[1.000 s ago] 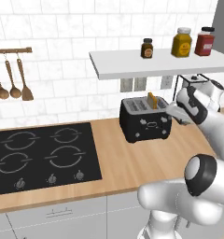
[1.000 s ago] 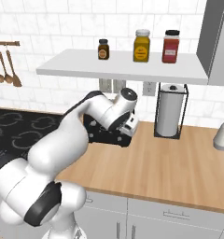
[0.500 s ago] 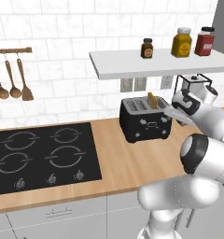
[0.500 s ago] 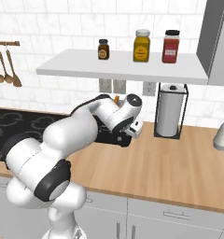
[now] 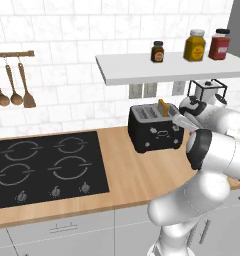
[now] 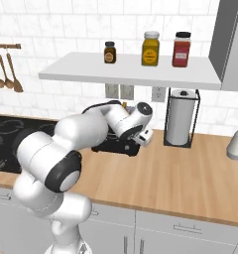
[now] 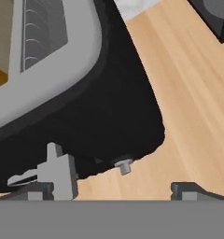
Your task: Start the toaster. Once the lever pops up, take the bread to the plate on the dining counter.
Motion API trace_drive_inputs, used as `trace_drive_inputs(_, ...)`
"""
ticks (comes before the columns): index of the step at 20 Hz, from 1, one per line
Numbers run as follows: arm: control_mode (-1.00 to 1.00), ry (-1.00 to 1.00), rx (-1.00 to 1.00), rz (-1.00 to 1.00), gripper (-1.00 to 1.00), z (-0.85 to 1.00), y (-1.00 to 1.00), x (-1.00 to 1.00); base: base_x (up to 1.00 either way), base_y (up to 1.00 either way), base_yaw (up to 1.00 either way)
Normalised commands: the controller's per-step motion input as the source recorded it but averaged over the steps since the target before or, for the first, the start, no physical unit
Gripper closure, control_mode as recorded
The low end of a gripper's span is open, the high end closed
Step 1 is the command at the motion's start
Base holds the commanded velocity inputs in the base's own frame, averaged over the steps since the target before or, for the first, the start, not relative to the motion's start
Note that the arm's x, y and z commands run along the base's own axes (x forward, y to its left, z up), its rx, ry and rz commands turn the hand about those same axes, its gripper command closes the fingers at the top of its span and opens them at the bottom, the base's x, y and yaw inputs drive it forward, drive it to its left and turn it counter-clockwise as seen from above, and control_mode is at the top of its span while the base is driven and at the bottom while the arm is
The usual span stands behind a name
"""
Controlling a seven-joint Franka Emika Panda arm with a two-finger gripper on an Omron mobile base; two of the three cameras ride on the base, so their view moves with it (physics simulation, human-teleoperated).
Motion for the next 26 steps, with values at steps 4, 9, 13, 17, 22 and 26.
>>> trace_drive_inputs(4, -1.0, -0.04, 0.0, -0.01, -1.0, -0.26, 0.0, 0.1, 0.0, 0.0, 0.0)
trace_drive_inputs(9, -1.0, -0.07, 0.0, -0.02, -1.0, -0.29, 0.0, 0.01, 0.0, 0.0, 0.0)
trace_drive_inputs(13, -1.0, -0.07, 0.0, -0.02, -1.0, -0.45, 0.0, 0.0, 0.0, 0.0, 0.0)
trace_drive_inputs(17, -1.0, -0.02, 0.0, -0.04, -1.0, -0.68, 0.0, 0.0, 0.0, 0.0, 0.0)
trace_drive_inputs(22, -1.0, 0.0, 0.0, -0.05, -1.0, -0.6, 0.0, 0.0, 0.0, 0.0, 0.0)
trace_drive_inputs(26, -1.0, -0.16, 0.0, -0.06, -1.0, 0.51, -0.04, -0.46, 0.0, 0.0, 0.0)
